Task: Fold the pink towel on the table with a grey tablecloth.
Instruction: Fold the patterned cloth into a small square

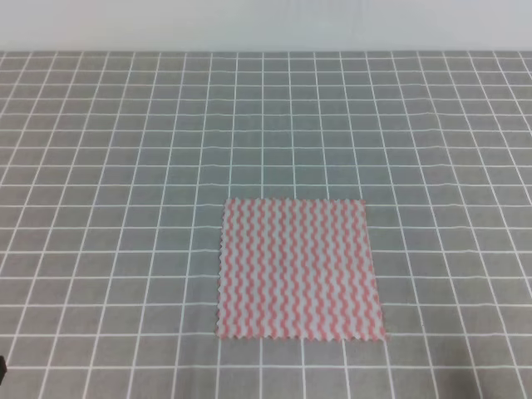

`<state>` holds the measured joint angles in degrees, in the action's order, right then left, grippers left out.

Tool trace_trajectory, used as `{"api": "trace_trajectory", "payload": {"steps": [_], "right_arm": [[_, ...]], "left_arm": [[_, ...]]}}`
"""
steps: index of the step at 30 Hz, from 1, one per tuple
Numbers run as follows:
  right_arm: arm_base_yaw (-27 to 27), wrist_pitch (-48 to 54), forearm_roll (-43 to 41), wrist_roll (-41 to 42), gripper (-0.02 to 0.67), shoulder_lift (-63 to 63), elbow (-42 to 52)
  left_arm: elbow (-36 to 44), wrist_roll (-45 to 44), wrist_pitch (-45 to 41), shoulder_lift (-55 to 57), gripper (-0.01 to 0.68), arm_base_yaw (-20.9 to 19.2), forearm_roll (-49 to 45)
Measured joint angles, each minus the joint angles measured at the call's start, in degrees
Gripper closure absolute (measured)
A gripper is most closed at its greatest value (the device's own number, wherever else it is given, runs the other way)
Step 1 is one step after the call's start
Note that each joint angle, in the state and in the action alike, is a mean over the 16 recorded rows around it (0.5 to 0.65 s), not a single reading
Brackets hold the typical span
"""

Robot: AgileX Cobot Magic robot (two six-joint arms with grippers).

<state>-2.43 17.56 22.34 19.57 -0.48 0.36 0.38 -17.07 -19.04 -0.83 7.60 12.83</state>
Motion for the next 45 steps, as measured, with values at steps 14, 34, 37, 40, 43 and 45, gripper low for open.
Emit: {"api": "trace_trajectory", "payload": {"steps": [14,34,37,40,43,45], "right_arm": [[0.0,-2.5,8.5,0.0,0.665,-0.2,0.3],[0.0,-13.8,40.4,0.0,0.666,-0.1,0.1],[0.0,-14.1,40.8,0.1,0.666,0.1,-0.1],[0.0,-14.0,40.7,0.3,0.666,0.1,-0.1],[0.0,-13.3,40.6,0.5,0.666,0.1,-0.1],[0.0,-12.5,40.5,0.7,0.666,0.5,-0.3]], "left_arm": [[-0.1,0.0,2.0,0.2,0.675,0.0,4.4],[0.1,-0.5,18.5,-0.1,0.675,0.0,41.2],[0.2,-1.7,18.5,-0.3,0.675,0.0,41.3],[0.3,-2.7,18.0,-0.2,0.675,0.0,41.4],[0.2,-3.5,17.1,0.0,0.674,0.0,41.7],[0.1,-4.1,16.0,0.7,0.674,0.0,41.9]]}}
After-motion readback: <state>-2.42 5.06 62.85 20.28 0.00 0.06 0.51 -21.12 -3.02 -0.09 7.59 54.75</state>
